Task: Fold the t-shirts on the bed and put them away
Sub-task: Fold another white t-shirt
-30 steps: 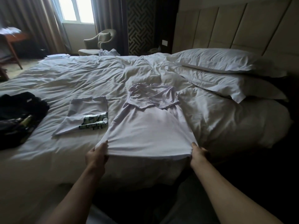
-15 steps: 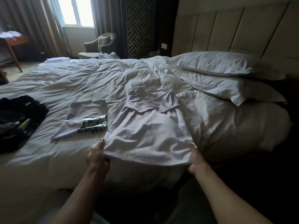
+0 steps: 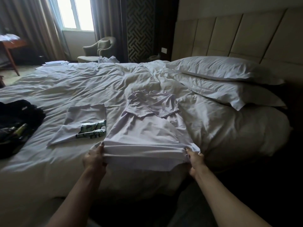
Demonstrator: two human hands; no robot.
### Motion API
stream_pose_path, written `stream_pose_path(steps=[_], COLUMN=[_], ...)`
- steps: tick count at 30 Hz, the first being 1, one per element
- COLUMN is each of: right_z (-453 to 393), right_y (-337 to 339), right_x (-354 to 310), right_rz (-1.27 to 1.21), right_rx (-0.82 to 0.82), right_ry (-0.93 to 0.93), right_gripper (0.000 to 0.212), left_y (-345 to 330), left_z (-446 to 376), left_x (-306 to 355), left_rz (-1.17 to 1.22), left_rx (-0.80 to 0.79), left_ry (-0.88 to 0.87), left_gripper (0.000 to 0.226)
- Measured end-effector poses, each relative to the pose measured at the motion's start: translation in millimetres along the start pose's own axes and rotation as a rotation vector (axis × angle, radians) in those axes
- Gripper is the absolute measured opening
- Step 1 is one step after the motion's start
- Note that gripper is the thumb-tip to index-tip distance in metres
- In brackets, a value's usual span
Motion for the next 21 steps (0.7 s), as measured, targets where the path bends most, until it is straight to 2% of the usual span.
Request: stream_pose_path(steps=[3,4,6,7,8,10,11,14,17,19,21], right_z=[4,3,7,9,7,-1,-5,-5,-1,-2,0], right_y=[-3,-2,-4,-6,-9,-13,-14,-8,10,16,15], right_x=[-7,-7,0,5,9,11,12,7,14,25,38], right_rz=[-0.012,-0.020,-0.067,-0.097,-0.135,-0.169,-0.155,-0.049,0.112,0.228,0.296], right_rx=[0.055,0.086,0.129,0.144,0.142,0.131,0.127,0.190,0.286,0.249,0.113], right_ry=[0.012,0.018,0.005,-0.010,-0.018,-0.027,-0.051,-0.029,-0.034,-0.113,-0.242], right_gripper=[0.009,0.012,0.009,0.013,0.026,0.058,0.066,0.053,0.048,0.045,0.040], left_y=[-2,-3,0,1,3,7,9,19,29,33,32], left_z=[-2,-1,3,5,5,1,1,-6,1,4,10], left_x=[2,-2,-10,-10,-10,-8,-5,-4,-1,-12,-33], left_rz=[-0.061,-0.080,-0.102,-0.124,-0.101,0.005,0.022,-0.026,-0.183,-0.323,-0.376], left_rx=[0.020,0.011,0.020,0.033,0.052,0.098,0.110,0.158,0.259,0.202,0.058], left_ry=[0.002,0.037,0.095,0.095,0.097,0.085,0.082,0.096,0.018,0.054,0.197], left_gripper=[0.035,0.035,0.018,0.008,0.007,0.010,0.013,0.014,0.012,0.022,0.041])
Point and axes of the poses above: each hand's wrist, its own z-axis away from the middle knuckle, its own y-axis out of the back of the hand, x = y × z, the point moved 7 cm from there along -z, towards the middle knuckle, and after that the axes turned 10 degrees about -x, right-handed, at the moved point
